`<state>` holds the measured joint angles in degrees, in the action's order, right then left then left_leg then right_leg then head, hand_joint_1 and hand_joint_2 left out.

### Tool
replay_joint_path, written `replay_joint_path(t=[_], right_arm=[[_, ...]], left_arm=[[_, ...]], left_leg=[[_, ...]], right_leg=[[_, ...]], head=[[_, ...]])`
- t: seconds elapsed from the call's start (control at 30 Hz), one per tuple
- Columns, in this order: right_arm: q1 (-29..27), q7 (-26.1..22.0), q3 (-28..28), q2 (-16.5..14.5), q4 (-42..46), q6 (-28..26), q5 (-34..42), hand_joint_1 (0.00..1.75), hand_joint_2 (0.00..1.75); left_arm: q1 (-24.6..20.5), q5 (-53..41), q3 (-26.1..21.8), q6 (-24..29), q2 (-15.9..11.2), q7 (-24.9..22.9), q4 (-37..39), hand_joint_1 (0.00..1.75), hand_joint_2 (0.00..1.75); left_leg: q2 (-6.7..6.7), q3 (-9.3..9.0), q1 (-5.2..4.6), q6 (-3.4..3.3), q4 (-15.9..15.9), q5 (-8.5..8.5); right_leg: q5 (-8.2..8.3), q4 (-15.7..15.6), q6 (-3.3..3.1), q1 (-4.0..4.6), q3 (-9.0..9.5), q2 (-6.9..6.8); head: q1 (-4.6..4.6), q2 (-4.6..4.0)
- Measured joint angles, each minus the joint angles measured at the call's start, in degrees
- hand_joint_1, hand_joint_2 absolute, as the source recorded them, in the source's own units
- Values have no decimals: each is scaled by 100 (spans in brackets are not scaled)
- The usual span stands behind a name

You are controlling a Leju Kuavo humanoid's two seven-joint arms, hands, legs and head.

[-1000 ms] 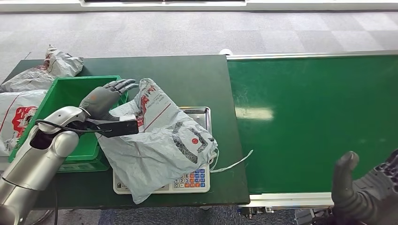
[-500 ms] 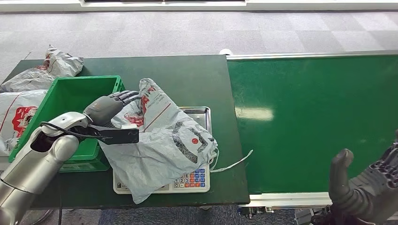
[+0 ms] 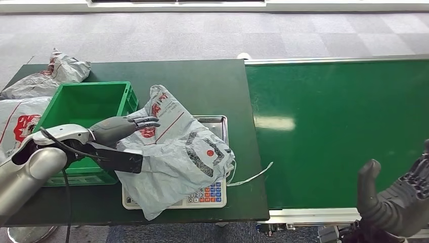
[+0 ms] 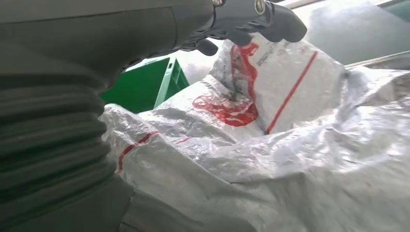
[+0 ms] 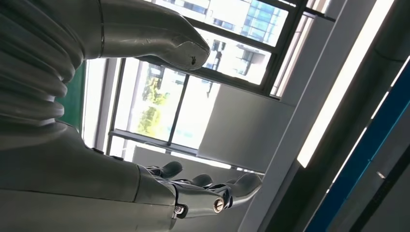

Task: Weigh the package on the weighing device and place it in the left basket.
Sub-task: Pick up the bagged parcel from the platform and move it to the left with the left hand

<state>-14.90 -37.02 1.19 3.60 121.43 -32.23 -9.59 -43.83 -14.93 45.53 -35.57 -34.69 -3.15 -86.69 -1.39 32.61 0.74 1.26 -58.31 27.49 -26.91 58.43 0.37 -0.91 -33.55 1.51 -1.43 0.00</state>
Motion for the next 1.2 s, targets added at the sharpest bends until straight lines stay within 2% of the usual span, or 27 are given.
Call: replay_joint_path(t=[0.17, 0.5, 0.6, 0.7, 0.83, 1.0, 1.17, 1.2], right_arm=[[3, 11, 2, 3, -21, -20, -26, 0, 175], [123, 126, 2, 1, -34, -22, -93, 0, 175], [119, 125, 2, 2, -34, -21, -69, 0, 175], [115, 135, 2, 2, -34, -19, -77, 0, 175], [106, 138, 2, 2, -34, -15, -101, 0, 175], [105, 229, -10, -26, -34, -5, -296, 0, 175], [102, 302, -58, -96, -34, -23, -456, 0, 175], [100, 312, -62, -107, -34, -28, -470, 0, 175]], left_arm=[[-249, 303, 384, -93, -21, -81, -141, 0, 175], [-182, 503, 829, 108, 153, -73, -66, 0, 175], [-84, 543, 872, 377, 259, 47, 12, 0, 175], [133, 428, 878, 788, 489, 279, 255, 0, 175], [351, 265, 889, 1057, 751, 444, 552, 0, 175], [674, -313, 868, 1745, 1457, 759, 1272, 0, 175], [813, -509, 857, 1945, 2009, 866, 1884, 0, 175], [825, -525, 844, 1965, 2096, 878, 1990, 27, 175]], left_leg=[[3, -1, -2, 0, 0, 0], [2, -1, -2, 0, 0, 0], [1, -1, -3, 0, 0, 0], [2, -1, -4, -1, 0, 1], [2, -3, -6, -2, 0, 1], [-10, -1, -10, -4, -1, 1], [-6, -1, -12, -5, -1, 2], [-7, -1, -12, -5, -1, 2]], right_leg=[[0, 0, 0, -3, 1, 3], [0, 0, 0, -3, 0, 1], [0, 0, 0, -4, 1, 1], [0, 0, 1, -5, 1, 1], [0, -1, 1, -7, 0, 4], [0, -1, 2, -10, 6, -9], [1, -1, 3, -11, 6, -9], [1, -1, 3, -11, 6, -10]], head=[[1, 0], [1, 0], [1, 0], [1, 0], [0, 0], [1, 0], [1, 0], [1, 0]])
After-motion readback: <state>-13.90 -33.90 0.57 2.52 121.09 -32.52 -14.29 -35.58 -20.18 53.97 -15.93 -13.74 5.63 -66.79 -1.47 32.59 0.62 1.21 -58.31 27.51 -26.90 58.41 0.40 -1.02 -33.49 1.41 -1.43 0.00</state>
